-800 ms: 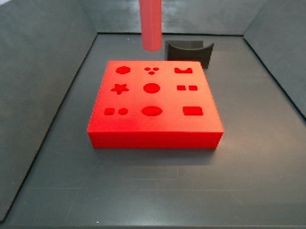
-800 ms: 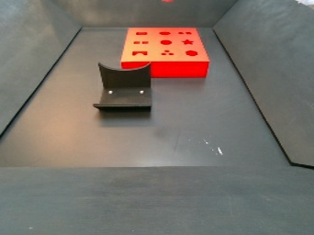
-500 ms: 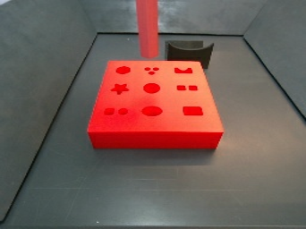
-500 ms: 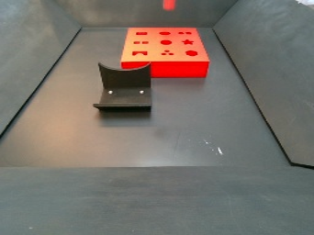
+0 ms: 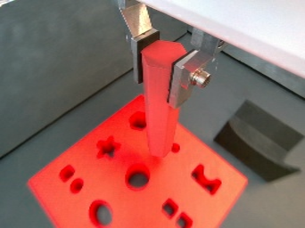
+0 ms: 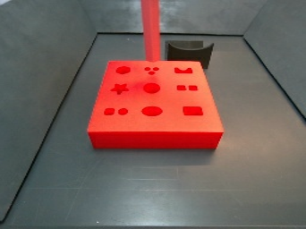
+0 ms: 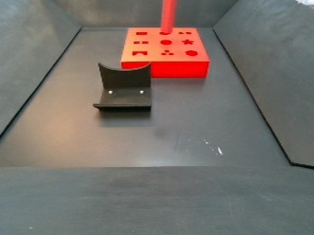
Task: Insert the hexagon object.
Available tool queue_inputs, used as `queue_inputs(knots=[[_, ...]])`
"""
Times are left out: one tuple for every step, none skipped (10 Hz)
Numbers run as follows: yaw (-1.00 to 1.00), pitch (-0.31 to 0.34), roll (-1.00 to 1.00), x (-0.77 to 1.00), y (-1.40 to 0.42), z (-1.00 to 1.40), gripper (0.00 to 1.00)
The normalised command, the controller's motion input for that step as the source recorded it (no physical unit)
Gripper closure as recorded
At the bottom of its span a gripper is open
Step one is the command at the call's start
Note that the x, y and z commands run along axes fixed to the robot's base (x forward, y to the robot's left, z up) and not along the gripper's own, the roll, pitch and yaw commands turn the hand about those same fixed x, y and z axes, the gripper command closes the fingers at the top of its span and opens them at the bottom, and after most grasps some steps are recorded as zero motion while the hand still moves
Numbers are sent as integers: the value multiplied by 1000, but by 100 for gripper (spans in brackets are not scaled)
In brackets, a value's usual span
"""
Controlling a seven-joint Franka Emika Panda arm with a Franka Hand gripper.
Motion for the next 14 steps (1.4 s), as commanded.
queue_inputs(knots=[[-123,0,-120,-649,597,-206,100],[-57,0,-139,-423,380,-169,100],[-20,-19,-56,-326,189,-226,100],[0,-96,-9,-346,54,-314,100],[0,-140,-3,-457,0,-303,100],[0,-160,-7,-471,0,-254,100],[0,-107,-31,-314,0,-74,100],[0,-124,-33,-237,-49,-17,100],[43,-86,0,-46,-103,-100,100],[80,-69,0,0,-131,-200,100],[77,-50,0,11,-137,-277,100],[43,-47,21,0,-69,-320,100],[43,-31,33,-26,0,-271,100],[29,-11,30,-11,0,-220,100]])
